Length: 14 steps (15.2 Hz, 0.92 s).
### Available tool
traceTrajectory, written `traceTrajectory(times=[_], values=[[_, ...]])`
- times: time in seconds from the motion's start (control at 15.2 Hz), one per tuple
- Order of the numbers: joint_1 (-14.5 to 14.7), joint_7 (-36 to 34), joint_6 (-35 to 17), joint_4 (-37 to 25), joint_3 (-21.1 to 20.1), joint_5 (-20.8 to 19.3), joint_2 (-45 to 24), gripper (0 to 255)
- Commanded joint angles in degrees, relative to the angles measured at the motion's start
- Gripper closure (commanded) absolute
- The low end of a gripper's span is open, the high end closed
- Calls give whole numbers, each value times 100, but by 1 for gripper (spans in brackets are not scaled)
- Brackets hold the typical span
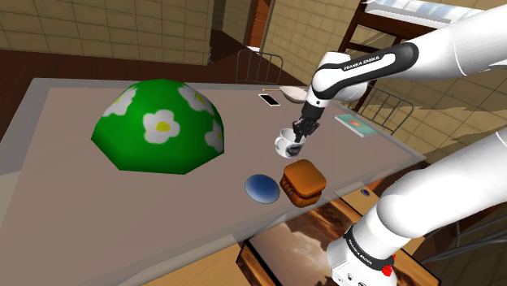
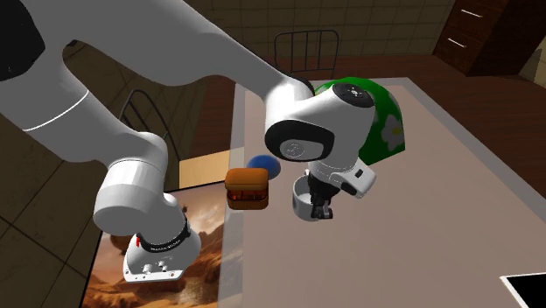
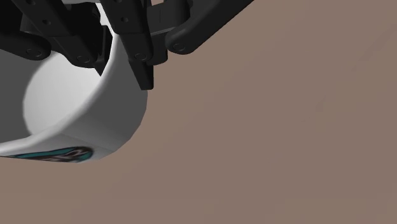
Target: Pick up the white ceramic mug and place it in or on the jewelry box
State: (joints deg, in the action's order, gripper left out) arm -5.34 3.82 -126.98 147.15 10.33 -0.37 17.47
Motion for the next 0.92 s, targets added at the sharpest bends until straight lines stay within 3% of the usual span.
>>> traceTrajectory(times=[0.0,0.86], values=[[-4,-26,200,-88,-16,-16,113,255],[-20,-115,1312,-734,-85,-61,582,255]])
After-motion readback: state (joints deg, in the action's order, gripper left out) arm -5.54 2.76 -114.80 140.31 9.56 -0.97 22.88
